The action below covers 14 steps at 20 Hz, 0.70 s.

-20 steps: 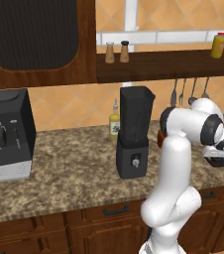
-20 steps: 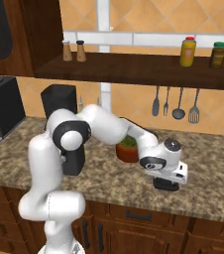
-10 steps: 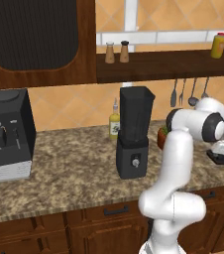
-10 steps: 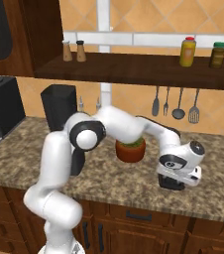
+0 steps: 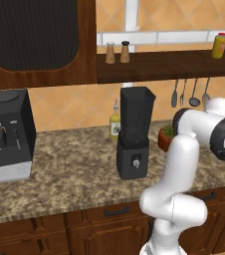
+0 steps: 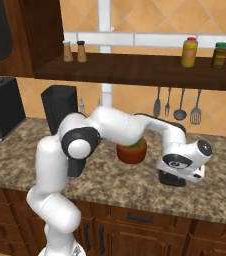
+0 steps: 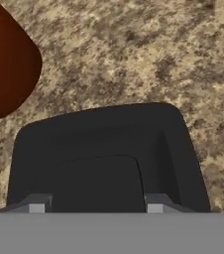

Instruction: Close the lid blender by securely placing the lid on top.

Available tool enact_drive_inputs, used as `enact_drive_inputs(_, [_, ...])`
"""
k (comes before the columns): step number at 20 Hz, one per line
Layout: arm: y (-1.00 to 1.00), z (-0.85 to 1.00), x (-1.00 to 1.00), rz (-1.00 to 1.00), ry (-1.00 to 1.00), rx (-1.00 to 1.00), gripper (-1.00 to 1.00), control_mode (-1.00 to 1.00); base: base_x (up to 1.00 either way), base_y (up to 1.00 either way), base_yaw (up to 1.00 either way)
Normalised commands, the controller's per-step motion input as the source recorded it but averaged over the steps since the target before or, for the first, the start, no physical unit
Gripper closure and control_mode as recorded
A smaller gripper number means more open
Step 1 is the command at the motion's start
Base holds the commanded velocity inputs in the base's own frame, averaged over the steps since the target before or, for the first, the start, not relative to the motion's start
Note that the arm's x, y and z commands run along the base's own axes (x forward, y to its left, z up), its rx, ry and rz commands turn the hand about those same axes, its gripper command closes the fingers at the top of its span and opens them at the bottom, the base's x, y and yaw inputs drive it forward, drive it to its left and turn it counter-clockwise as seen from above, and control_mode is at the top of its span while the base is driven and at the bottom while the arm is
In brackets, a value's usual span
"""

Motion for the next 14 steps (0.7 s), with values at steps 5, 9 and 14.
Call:
enact_drive_inputs(5, [0.72,0.86,-0.39,0.00,-0.38,-0.11,1.00,-1.00,0.00,0.00,0.00])
enact_drive_inputs(9, [0.74,0.94,-0.34,0.00,-0.29,-0.09,1.00,-1.00,0.00,0.00,0.00])
enact_drive_inputs(14, [0.62,1.00,-0.23,0.00,-0.09,-0.06,1.00,-1.00,0.00,0.00,0.00])
